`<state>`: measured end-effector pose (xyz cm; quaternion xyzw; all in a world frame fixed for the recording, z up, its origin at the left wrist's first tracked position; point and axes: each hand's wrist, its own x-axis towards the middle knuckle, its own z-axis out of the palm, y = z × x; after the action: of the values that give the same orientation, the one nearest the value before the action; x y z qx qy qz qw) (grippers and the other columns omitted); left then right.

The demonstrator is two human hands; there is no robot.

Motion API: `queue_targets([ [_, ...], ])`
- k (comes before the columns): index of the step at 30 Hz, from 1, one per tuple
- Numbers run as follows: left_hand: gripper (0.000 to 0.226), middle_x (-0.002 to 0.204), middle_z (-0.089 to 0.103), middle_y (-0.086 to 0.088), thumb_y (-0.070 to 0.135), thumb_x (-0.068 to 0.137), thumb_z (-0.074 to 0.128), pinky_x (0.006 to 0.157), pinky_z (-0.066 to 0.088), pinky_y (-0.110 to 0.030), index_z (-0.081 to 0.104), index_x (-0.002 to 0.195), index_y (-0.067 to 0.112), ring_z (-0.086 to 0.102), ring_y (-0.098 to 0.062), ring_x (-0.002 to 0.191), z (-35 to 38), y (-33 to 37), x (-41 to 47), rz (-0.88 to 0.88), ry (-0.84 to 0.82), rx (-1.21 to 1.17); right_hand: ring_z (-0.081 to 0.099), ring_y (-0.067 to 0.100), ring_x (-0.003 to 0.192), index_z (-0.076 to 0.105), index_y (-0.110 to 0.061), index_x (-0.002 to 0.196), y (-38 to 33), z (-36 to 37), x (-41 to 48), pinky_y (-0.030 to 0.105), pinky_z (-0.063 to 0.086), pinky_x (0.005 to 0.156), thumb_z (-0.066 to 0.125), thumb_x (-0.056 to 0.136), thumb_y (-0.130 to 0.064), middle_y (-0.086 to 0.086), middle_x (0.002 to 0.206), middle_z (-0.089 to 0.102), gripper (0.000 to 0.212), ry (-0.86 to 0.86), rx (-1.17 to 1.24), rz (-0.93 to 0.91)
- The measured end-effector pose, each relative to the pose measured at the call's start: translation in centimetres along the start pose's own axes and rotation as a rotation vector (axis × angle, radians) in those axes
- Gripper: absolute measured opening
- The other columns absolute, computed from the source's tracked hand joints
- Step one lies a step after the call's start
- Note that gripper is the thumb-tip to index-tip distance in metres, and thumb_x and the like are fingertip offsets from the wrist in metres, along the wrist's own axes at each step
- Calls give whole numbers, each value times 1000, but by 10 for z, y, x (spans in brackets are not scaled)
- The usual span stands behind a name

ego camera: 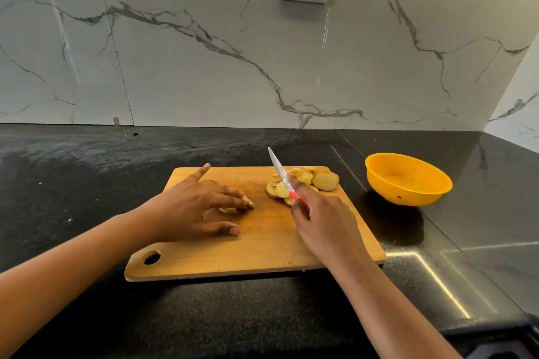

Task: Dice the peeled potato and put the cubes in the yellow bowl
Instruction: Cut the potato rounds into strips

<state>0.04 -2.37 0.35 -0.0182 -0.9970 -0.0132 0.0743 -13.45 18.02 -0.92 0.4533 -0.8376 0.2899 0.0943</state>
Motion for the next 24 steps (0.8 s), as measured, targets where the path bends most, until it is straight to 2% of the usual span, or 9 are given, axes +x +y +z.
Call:
queue_targets([
  [4,60,135,49,23,80,82,25,116,-14,-35,49,127,47,32,10,130,4,-9,-11,58,133,-16,54,9,73,27,-37,148,0,0,0,18,35,54,42,100,-35,-4,89,65,50,2,0,8],
  [9,51,133,49,24,71,89,31,115,-3,-47,54,125,43,36,5,129,11,-12,-17,109,235,75,54,9,73,26,-37,148,0,1,0,21,39,57,41,100,-35,-4,88,65,50,-4,-1,4],
  [13,48,125,59,15,65,90,38,113,17,-56,60,119,34,50,-1,120,5,-12,-10,79,409,34,48,7,63,27,-36,148,-1,-2,-1,16,30,50,42,100,-35,-9,80,56,50,7,12,8],
  [16,50,132,53,15,67,89,38,112,21,-49,51,127,37,45,1,124,0,-14,-3,110,297,-32,49,7,64,27,-36,148,-2,-3,-1,16,31,50,42,100,-35,-9,80,56,50,7,13,13],
  [19,53,137,46,20,72,87,33,114,13,-44,46,129,42,40,4,128,4,-14,-3,143,153,-31,53,8,68,26,-37,148,-2,-3,0,17,36,53,42,100,-35,-7,84,62,50,7,13,19],
  [24,57,136,47,23,77,84,32,117,4,-38,47,128,45,33,11,130,6,-16,-9,82,122,-158,55,9,73,25,-38,148,-2,-4,0,24,45,60,41,100,-35,-4,90,65,50,12,5,29],
])
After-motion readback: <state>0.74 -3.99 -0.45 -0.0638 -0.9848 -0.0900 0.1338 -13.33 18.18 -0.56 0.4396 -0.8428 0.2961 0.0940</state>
